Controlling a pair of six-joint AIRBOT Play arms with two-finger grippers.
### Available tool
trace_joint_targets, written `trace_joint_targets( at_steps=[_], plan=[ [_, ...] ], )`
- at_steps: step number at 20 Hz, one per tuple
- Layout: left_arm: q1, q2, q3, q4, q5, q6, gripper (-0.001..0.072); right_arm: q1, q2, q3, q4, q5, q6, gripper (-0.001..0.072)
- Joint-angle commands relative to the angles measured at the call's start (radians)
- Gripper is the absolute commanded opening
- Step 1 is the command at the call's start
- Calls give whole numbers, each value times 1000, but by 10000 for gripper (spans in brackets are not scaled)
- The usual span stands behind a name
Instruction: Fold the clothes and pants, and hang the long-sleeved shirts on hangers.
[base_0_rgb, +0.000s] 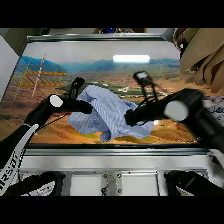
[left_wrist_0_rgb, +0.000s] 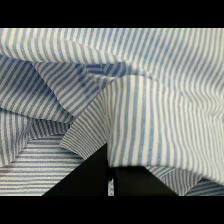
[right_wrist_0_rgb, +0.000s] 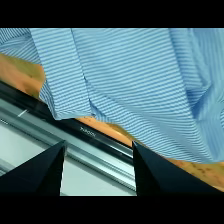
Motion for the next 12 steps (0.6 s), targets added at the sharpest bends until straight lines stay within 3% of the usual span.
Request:
trace_joint_targets(
  at_steps=[1,2,7,9,11,12],
  plan=[
    [24,13,11,2,-51,-8,16,186,-63,-135,-67,-195,272,605],
    [24,13,11,2,-48,-8,16,221,-99,-135,-68,-233,278,718],
    [15,14,12,1,-54,-8,15,259,-332,-135,-67,-327,404,709],
    [15,33,12,2,-144,-8,15,256,-342,-133,-122,-318,415,232],
    [15,111,13,2,-179,-20,15,229,-292,-118,-153,-281,319,17],
    [15,169,15,2,-187,-37,15,200,-249,-94,-159,-243,245,16]
  ],
)
